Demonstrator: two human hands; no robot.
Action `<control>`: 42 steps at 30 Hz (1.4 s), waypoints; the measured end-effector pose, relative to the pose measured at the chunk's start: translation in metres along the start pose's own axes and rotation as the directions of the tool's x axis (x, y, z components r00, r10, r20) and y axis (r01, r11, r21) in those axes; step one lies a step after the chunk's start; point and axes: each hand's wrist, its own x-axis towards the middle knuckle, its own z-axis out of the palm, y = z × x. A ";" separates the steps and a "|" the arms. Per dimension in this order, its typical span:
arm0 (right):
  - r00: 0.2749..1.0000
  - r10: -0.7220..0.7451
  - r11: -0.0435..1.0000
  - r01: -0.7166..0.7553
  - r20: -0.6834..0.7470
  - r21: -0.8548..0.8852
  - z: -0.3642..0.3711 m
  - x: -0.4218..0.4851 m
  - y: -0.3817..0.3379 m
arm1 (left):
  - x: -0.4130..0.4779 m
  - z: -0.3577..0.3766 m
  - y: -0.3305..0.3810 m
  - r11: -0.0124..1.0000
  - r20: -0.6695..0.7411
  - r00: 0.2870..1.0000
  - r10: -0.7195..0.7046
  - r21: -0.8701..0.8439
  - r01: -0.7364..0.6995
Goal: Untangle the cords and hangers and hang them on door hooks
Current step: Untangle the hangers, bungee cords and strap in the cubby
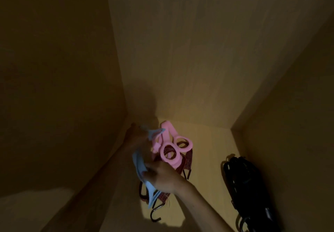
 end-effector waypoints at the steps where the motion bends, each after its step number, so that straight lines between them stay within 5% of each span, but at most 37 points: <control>1: 1.000 0.015 1.000 -0.015 0.009 -0.015 -0.002 0.000 0.003 | 0.001 0.000 -0.005 1.000 0.026 1.000 -0.013 0.018 0.013; 5: 0.972 0.183 0.983 -0.186 -0.149 -0.005 -0.010 0.000 0.027 | -0.002 0.004 -0.020 0.998 0.091 0.995 -0.025 0.055 0.020; 10: 0.784 0.319 0.916 -0.400 -0.532 -0.040 -0.025 -0.004 0.072 | 0.003 0.013 -0.043 0.973 0.091 0.996 -0.021 0.231 0.000; 15: 0.697 0.458 0.803 -0.590 -0.551 -0.079 -0.030 -0.004 0.094 | -0.015 0.020 -0.016 0.925 -0.038 0.987 0.159 0.356 -0.135; 18: 0.661 0.486 0.822 -0.567 -0.572 0.044 -0.025 0.005 0.098 | -0.021 0.027 0.002 0.915 -0.005 0.966 0.259 0.321 -0.244; 23: 0.676 0.439 0.896 -0.383 -0.592 0.226 -0.036 -0.001 0.086 | -0.032 0.036 0.019 0.898 0.385 0.860 0.335 0.147 -0.415; 29: 0.676 0.202 0.976 -0.081 -0.709 0.200 -0.080 -0.025 0.048 | -0.041 0.044 0.032 0.758 0.439 0.688 0.577 0.026 -0.652; 32: 0.660 0.070 0.993 0.026 -0.748 0.116 -0.094 -0.033 0.030 | -0.035 0.048 0.040 0.736 0.432 0.690 0.580 0.085 -0.672; 36: 0.576 -0.032 0.996 0.089 -0.817 0.024 -0.104 -0.037 0.018 | -0.037 0.046 0.053 0.808 0.431 0.702 0.567 -0.124 -0.577; 39: 0.539 -0.094 0.995 0.024 -0.837 -0.096 -0.109 -0.038 0.019 | -0.041 0.042 0.066 0.829 0.370 0.741 0.560 -0.271 -0.490; 42: 0.584 -0.084 0.986 -0.067 -0.808 -0.151 -0.108 -0.040 0.023 | -0.041 0.038 0.067 0.826 0.211 0.827 0.521 -0.367 -0.427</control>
